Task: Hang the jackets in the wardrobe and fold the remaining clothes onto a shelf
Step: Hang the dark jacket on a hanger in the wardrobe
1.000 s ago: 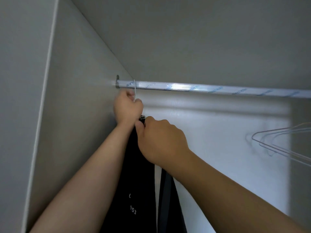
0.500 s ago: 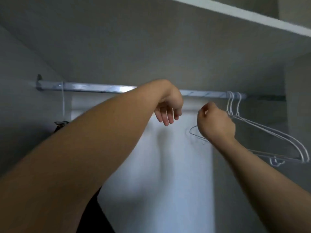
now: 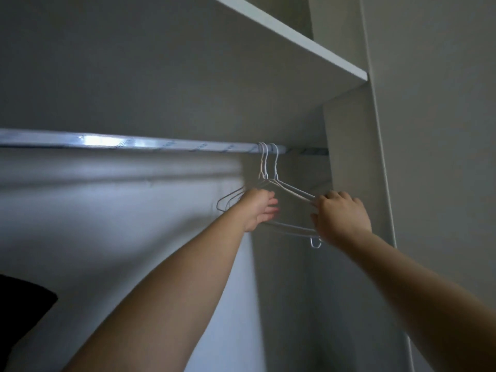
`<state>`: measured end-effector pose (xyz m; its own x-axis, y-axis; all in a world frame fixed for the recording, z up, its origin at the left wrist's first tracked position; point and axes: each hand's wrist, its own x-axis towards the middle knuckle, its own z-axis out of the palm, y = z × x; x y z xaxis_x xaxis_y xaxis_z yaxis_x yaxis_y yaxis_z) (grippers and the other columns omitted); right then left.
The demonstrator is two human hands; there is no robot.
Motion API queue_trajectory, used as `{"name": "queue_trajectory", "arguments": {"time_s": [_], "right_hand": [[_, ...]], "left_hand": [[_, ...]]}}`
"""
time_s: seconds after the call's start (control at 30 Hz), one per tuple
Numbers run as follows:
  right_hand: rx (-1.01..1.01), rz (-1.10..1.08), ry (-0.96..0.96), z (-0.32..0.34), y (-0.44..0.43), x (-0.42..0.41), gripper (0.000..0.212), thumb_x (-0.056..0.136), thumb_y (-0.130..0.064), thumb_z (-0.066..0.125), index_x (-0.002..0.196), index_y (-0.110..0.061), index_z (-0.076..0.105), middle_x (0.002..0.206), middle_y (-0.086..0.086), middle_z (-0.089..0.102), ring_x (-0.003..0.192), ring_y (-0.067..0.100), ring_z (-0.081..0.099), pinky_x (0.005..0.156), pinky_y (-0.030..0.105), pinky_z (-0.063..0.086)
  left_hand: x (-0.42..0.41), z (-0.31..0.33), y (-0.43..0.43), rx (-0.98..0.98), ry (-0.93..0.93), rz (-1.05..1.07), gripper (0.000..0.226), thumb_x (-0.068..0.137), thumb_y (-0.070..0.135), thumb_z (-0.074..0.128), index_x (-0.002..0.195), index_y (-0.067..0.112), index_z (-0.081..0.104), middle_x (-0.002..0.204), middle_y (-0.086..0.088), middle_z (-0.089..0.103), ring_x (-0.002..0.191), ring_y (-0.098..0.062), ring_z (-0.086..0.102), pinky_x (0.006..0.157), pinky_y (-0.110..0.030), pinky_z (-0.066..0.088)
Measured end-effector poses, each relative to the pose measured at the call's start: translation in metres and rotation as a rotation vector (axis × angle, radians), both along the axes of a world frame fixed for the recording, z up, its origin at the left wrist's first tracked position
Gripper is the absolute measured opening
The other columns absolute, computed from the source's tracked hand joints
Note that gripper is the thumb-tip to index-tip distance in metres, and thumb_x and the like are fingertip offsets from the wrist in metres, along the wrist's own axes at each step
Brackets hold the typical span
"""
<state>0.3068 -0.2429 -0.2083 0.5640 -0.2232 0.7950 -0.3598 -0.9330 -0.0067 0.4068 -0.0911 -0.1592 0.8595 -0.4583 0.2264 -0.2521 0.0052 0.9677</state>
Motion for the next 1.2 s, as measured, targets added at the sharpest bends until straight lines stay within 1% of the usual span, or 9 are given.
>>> {"name": "queue_trajectory", "arguments": {"time_s": [0.03, 0.1, 0.2, 0.3, 0.5, 0.63, 0.8, 0.97, 1.2], "right_hand": [[0.007, 0.012, -0.002, -0.002, 0.000, 0.000, 0.025, 0.092, -0.032, 0.055, 0.112, -0.022, 0.066, 0.111, 0.004, 0.064, 0.109, 0.030, 0.057, 0.086, 0.036, 0.044], [-0.015, 0.011, -0.016, -0.002, 0.004, 0.001, 0.023, 0.092, -0.026, 0.055, 0.110, -0.020, 0.067, 0.108, 0.004, 0.065, 0.106, 0.029, 0.059, 0.083, 0.035, 0.043], [-0.073, 0.008, -0.034, 0.000, 0.009, 0.002, 0.023, 0.092, -0.017, 0.052, 0.108, -0.020, 0.068, 0.105, 0.004, 0.064, 0.102, 0.030, 0.060, 0.075, 0.034, 0.038], [-0.101, 0.013, -0.054, 0.001, 0.013, 0.003, 0.020, 0.092, -0.017, 0.053, 0.107, -0.019, 0.066, 0.102, 0.003, 0.064, 0.098, 0.029, 0.061, 0.070, 0.033, 0.031], [0.015, 0.138, -0.062, -0.002, 0.021, 0.004, 0.032, 0.096, -0.024, 0.052, 0.128, -0.022, 0.055, 0.108, 0.007, 0.063, 0.099, 0.033, 0.062, 0.072, 0.036, 0.042], [0.116, 0.144, -0.081, 0.001, 0.027, 0.001, 0.036, 0.098, -0.035, 0.053, 0.129, -0.017, 0.054, 0.118, 0.011, 0.057, 0.112, 0.035, 0.055, 0.086, 0.041, 0.046], [0.161, 0.072, -0.129, 0.012, 0.029, -0.001, 0.031, 0.100, -0.034, 0.051, 0.123, -0.014, 0.054, 0.120, 0.011, 0.053, 0.113, 0.034, 0.049, 0.090, 0.043, 0.041], [0.226, 0.021, -0.139, 0.025, 0.032, -0.003, 0.032, 0.100, -0.035, 0.045, 0.112, -0.011, 0.061, 0.115, 0.013, 0.056, 0.108, 0.035, 0.051, 0.087, 0.043, 0.041], [0.340, -0.036, -0.100, 0.021, 0.024, -0.002, 0.044, 0.098, -0.044, 0.045, 0.119, -0.012, 0.066, 0.121, 0.013, 0.053, 0.116, 0.036, 0.047, 0.095, 0.044, 0.040]], "left_hand": [[-0.002, -0.002, -0.008, -0.051, 0.027, -0.016, 0.040, 0.108, 0.017, 0.041, 0.146, 0.005, 0.042, 0.144, -0.013, 0.054, 0.113, -0.028, 0.062, 0.097, -0.039, 0.051], [-0.006, -0.003, -0.018, -0.132, 0.045, -0.022, 0.036, 0.107, 0.015, 0.043, 0.142, 0.006, 0.048, 0.140, -0.009, 0.055, 0.098, -0.024, 0.064, 0.079, -0.034, 0.054], [-0.007, 0.002, -0.026, -0.209, 0.026, 0.006, 0.022, 0.104, 0.011, 0.049, 0.122, 0.008, 0.059, 0.124, -0.008, 0.063, 0.082, -0.020, 0.065, 0.062, -0.031, 0.050], [-0.004, 0.005, -0.025, -0.213, 0.051, 0.010, 0.007, 0.099, 0.009, 0.054, 0.102, 0.013, 0.060, 0.112, -0.007, 0.063, 0.073, -0.020, 0.066, 0.061, -0.032, 0.049], [0.003, 0.004, -0.016, -0.339, 0.115, -0.031, 0.020, 0.097, -0.001, 0.052, 0.111, 0.009, 0.063, 0.096, -0.006, 0.066, 0.075, -0.018, 0.065, 0.064, -0.028, 0.053], [-0.001, 0.006, -0.012, -0.373, 0.120, -0.086, 0.017, 0.100, -0.004, 0.048, 0.097, 0.009, 0.060, 0.093, -0.008, 0.066, 0.079, -0.019, 0.066, 0.071, -0.029, 0.052], [-0.003, 0.014, -0.009, -0.424, 0.084, -0.082, 0.019, 0.101, -0.002, 0.051, 0.087, 0.009, 0.057, 0.083, -0.009, 0.067, 0.073, -0.018, 0.068, 0.065, -0.025, 0.055], [0.000, 0.021, -0.006, -0.484, -0.010, 0.017, 0.010, 0.103, 0.003, 0.052, 0.099, 0.009, 0.059, 0.076, -0.007, 0.067, 0.055, -0.009, 0.065, 0.056, -0.021, 0.054], [0.006, 0.035, 0.010, -0.589, -0.056, 0.117, 0.014, 0.105, 0.005, 0.045, 0.112, 0.011, 0.056, 0.078, -0.006, 0.061, 0.052, -0.010, 0.060, 0.057, -0.024, 0.053]]}}
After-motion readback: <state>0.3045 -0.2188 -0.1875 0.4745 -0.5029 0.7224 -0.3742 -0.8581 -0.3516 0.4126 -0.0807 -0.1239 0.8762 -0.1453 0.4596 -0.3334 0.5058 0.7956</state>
